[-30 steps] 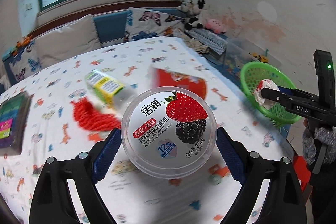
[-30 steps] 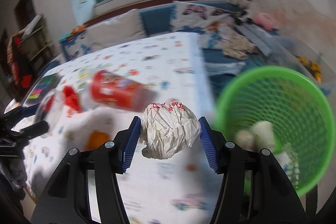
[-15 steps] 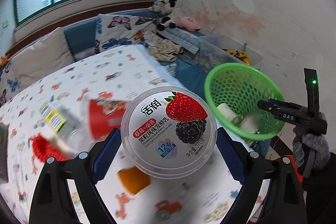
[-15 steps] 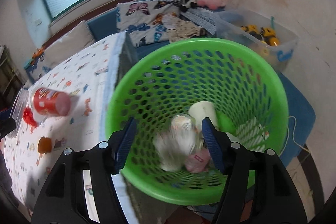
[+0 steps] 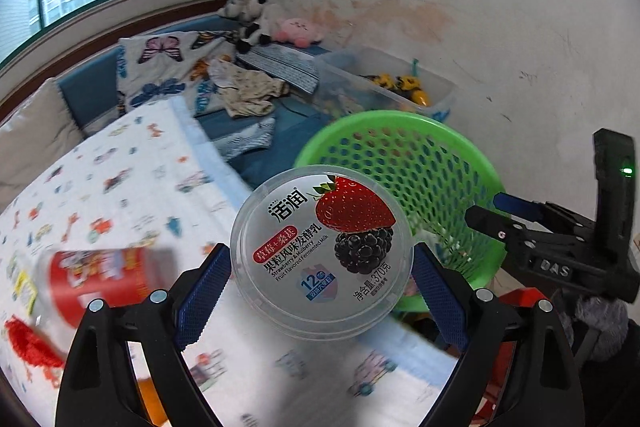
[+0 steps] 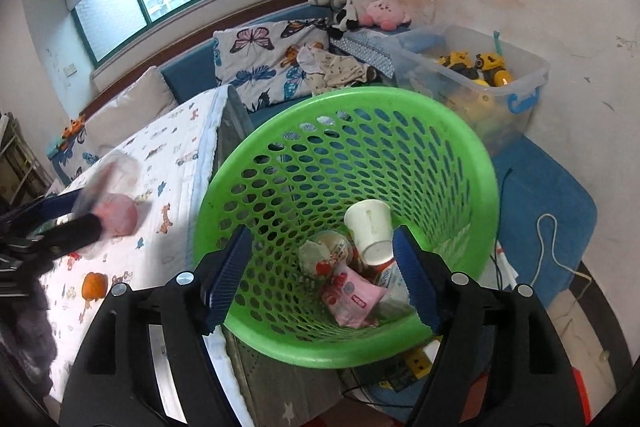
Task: Collect trash
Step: 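Lower the yogurt cup into the basket and open the left gripper, then move both grippers back over the bed toward the orange item and red mesh net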
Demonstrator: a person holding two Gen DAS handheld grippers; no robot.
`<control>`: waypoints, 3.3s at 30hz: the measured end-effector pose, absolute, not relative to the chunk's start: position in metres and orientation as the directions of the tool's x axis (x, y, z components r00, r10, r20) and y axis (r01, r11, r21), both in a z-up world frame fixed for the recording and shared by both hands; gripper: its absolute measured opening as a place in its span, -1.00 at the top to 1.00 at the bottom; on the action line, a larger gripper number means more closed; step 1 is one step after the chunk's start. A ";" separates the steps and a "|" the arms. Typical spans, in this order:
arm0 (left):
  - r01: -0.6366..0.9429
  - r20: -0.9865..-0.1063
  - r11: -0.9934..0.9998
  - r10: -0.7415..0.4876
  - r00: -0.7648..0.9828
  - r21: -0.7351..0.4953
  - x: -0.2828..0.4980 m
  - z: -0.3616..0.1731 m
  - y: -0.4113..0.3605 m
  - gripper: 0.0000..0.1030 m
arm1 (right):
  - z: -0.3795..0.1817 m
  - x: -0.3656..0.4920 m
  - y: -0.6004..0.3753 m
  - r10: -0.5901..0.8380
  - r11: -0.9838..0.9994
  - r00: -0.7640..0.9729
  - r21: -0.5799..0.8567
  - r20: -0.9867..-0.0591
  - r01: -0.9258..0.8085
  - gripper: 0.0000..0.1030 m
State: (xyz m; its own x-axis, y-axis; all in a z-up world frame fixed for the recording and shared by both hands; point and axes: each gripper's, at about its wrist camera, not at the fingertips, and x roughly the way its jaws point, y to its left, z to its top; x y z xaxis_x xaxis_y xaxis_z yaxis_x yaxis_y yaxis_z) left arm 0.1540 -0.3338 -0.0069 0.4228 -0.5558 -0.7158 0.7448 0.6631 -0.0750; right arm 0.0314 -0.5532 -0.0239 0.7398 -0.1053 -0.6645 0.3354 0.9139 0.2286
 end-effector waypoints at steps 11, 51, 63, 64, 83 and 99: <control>0.786 -0.767 0.613 -0.539 0.349 -0.074 0.152 -0.031 -0.395 -0.70 | -0.020 0.004 -0.567 -0.120 0.891 0.757 0.266 -0.643 0.367 -0.47; 0.457 -0.706 0.874 -0.426 0.565 -0.162 0.164 -0.032 -0.138 -0.76 | -0.026 0.026 -0.446 0.076 0.953 0.756 0.270 -0.650 0.137 -0.52; 0.273 -0.710 0.947 -0.310 0.632 -0.171 0.177 -0.038 -0.050 -0.74 | -0.038 0.071 -0.355 0.237 0.961 0.693 0.268 -0.681 -0.065 -0.51; 0.260 -0.710 0.950 -0.303 0.635 -0.172 0.177 -0.038 -0.044 -0.74 | -0.038 0.074 -0.349 0.243 0.961 0.689 0.265 -0.682 -0.077 -0.51; 0.160 -0.728 0.966 -0.260 0.634 -0.205 0.184 -0.052 0.005 -0.59 | -0.064 0.136 -0.259 0.295 0.955 0.603 0.203 -0.741 -0.217 -0.28; 0.019 -0.764 0.952 -0.256 0.592 -0.304 0.263 -0.066 0.018 -0.43 | -0.079 0.145 -0.253 0.247 0.966 0.589 0.150 -0.770 -0.209 0.16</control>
